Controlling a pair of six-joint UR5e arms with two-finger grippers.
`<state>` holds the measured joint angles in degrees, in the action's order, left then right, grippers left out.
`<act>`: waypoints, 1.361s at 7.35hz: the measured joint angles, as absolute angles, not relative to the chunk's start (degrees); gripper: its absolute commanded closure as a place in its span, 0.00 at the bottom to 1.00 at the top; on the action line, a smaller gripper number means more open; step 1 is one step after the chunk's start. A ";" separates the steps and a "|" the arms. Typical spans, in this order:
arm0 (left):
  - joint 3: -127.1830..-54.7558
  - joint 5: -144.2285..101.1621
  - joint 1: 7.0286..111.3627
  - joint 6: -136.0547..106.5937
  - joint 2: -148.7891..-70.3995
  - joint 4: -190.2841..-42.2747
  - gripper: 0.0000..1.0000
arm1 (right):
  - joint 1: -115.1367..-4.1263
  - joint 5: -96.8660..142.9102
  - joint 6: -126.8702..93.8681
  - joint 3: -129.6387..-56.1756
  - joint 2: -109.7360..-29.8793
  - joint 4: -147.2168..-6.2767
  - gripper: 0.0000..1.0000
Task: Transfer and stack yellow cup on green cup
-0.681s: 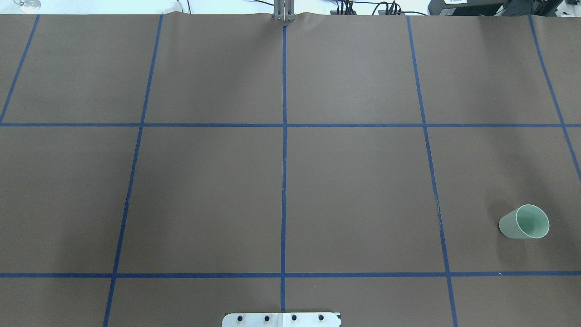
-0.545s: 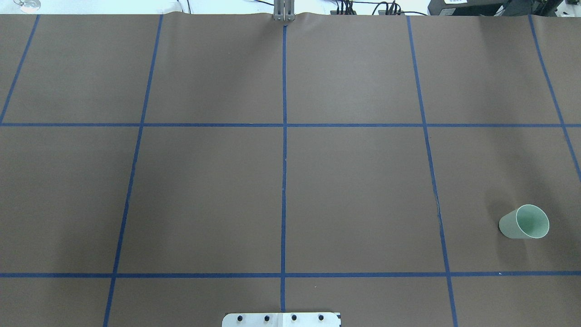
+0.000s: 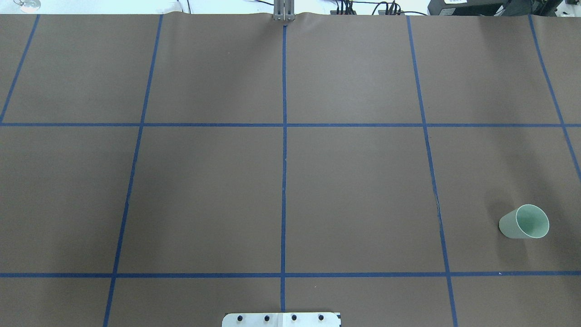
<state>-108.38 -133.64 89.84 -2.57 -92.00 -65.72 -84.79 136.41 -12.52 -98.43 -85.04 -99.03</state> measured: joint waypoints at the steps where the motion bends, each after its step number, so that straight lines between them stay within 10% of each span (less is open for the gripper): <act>1: -108.34 -131.54 89.79 -2.40 -91.50 -65.82 0.00 | -84.81 136.46 -12.53 -98.41 -85.07 -99.00 0.00; 10: -107.41 -130.71 89.67 -1.91 -81.15 -77.26 0.00 | -84.72 136.25 -12.40 -98.98 -86.19 -98.27 0.00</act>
